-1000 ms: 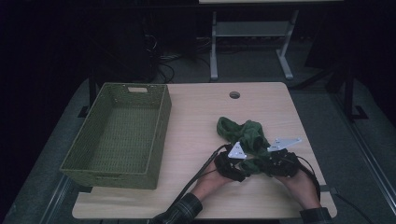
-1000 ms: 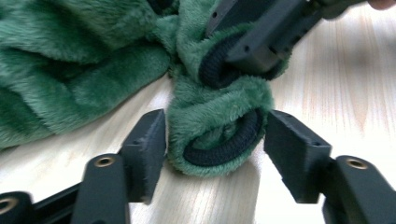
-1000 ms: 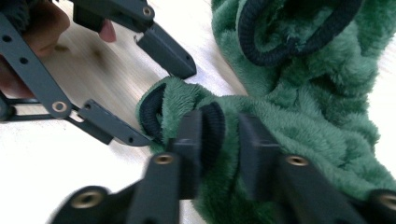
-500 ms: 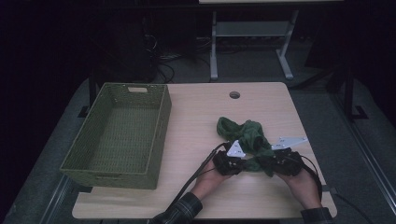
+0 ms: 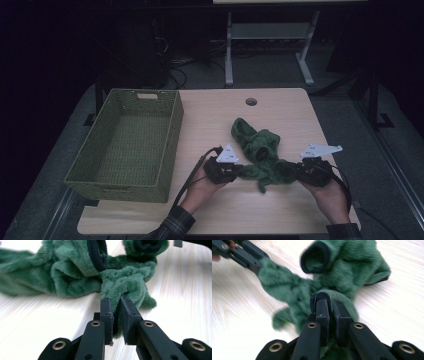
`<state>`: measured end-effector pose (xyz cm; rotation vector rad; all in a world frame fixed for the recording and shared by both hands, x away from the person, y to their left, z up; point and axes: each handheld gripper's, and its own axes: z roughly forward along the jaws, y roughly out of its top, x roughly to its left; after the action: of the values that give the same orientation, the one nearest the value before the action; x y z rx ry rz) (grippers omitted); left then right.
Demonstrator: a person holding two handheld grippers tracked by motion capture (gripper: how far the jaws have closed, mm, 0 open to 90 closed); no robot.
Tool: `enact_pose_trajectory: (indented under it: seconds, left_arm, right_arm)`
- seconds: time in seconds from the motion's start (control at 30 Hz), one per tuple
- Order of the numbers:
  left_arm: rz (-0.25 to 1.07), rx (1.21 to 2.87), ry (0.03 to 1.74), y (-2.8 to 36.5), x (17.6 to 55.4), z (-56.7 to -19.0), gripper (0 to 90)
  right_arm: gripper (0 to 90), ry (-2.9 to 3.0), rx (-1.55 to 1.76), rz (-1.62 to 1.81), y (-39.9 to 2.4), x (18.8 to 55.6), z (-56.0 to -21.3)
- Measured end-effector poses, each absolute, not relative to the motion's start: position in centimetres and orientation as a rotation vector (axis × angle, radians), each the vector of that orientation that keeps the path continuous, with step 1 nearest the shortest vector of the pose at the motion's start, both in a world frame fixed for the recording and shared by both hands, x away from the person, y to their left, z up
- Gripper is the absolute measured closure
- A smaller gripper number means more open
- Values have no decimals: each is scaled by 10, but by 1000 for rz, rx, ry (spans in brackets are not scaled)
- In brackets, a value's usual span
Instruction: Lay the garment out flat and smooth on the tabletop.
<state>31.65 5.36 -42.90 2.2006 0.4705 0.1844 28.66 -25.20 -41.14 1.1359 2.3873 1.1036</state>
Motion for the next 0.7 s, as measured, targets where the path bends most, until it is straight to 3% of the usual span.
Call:
enact_pose_trajectory:
  seconds: [0.33,0.7]
  left_arm:
    - [177,2234,582,101,310,-433,803]
    - [187,2343,639,110,293,-447,806]
  right_arm:
    - [844,2388,1198,1086,-265,280,-422]
    - [841,2442,1337,1014,-282,274,-454]
